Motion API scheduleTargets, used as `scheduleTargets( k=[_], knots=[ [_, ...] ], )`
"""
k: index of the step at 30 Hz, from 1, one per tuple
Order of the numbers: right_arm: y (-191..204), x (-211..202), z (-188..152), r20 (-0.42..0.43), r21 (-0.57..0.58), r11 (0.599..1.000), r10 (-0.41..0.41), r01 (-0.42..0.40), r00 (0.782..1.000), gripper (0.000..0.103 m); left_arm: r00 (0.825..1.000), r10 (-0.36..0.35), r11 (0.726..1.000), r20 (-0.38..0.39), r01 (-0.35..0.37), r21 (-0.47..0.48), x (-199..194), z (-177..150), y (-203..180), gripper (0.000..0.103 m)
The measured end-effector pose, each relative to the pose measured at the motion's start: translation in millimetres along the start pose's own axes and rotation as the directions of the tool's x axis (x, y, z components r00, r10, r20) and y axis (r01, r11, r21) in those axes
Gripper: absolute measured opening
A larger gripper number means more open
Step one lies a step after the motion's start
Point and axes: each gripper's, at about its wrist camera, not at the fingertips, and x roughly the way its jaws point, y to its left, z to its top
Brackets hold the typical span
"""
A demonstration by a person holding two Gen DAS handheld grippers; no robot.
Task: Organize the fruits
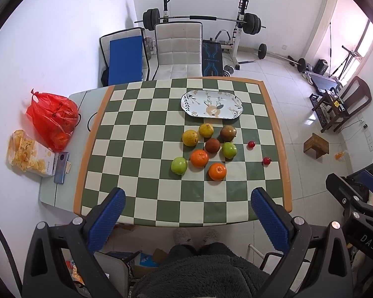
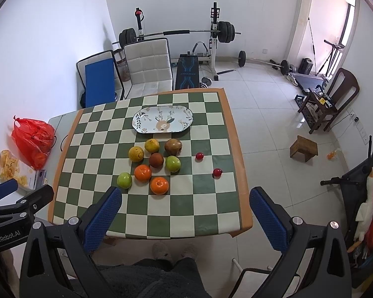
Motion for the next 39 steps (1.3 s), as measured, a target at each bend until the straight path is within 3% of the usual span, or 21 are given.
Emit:
scheduleTargets(
  k=[30, 37, 39],
  knots=[
    [-2, -2, 11, 0.012, -0.001, 1.0, 0.001, -0.001, 1.0, 0.103, 1.0, -0.005, 1.0, 0.005, 0.005, -0.002, -1, 4, 1, 0.103],
    [-8, -1, 29, 0.035, 0.028, 0.999, 0.032, -0.033, 0.999, 0.103, 0.999, 0.023, 0.999, 0.038, -0.022, -0.03, 5, 51, -4, 0.103],
    [-10, 13, 33, 0.051, 0.042, 0.998, 0.049, -0.051, 0.997, 0.103, 0.991, 0.11, 0.993, 0.071, -0.107, -0.039, 25, 66, -3, 0.103]
  ],
)
